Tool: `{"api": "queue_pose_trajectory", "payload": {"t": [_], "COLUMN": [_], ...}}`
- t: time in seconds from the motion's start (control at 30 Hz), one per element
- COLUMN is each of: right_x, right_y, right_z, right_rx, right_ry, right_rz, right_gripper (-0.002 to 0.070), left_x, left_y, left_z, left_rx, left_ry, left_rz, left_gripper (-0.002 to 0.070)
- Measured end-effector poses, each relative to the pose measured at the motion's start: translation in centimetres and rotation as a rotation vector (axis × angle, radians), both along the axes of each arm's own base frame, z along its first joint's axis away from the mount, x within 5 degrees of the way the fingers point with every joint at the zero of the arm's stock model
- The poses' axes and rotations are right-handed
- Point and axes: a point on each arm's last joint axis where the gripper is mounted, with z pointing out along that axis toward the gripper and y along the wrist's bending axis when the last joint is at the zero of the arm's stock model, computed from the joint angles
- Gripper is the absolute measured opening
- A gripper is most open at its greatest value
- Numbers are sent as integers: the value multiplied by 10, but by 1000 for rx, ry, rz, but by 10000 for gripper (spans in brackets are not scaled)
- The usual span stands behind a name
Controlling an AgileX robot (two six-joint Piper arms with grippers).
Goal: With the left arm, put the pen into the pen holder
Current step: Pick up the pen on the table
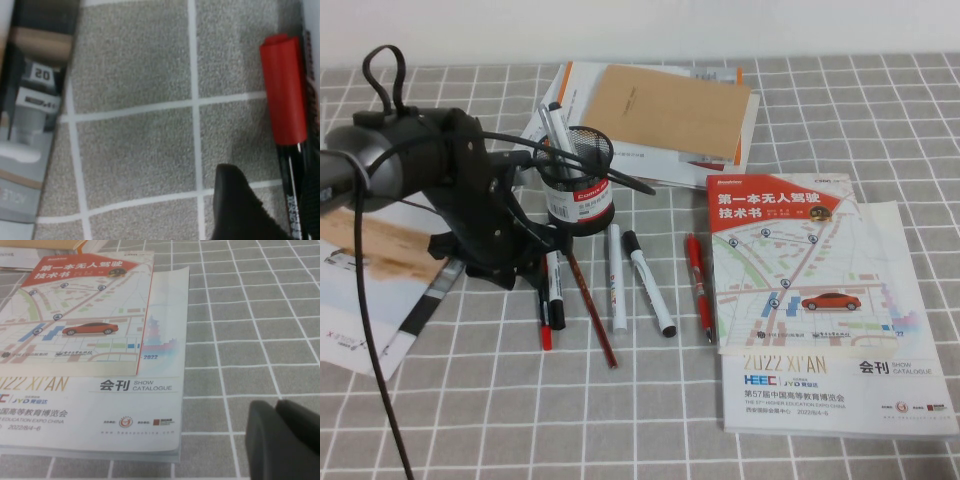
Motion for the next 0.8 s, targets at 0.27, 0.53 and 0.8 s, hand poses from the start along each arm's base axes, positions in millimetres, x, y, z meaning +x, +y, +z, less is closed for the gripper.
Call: {"api": "queue_pose_trajectory", "payload": {"t": [0.27,0.53,0.8], "right_x": [0,0,0], "right_y": [0,0,0], "right_z": [0,0,0], "right_rx": [0,0,0], "right_ry": [0,0,0], "right_rz": [0,0,0], "right_gripper": [-13,-13,-13], "left_x": [1,5,2], "left_y": [-2,-3,-3], "left_z": [-4,2,1], "left_rx": [-4,-9,1], "left_ry": [44,29,62], "left_rz": [3,-1,-8], "left_gripper": [253,253,253]}}
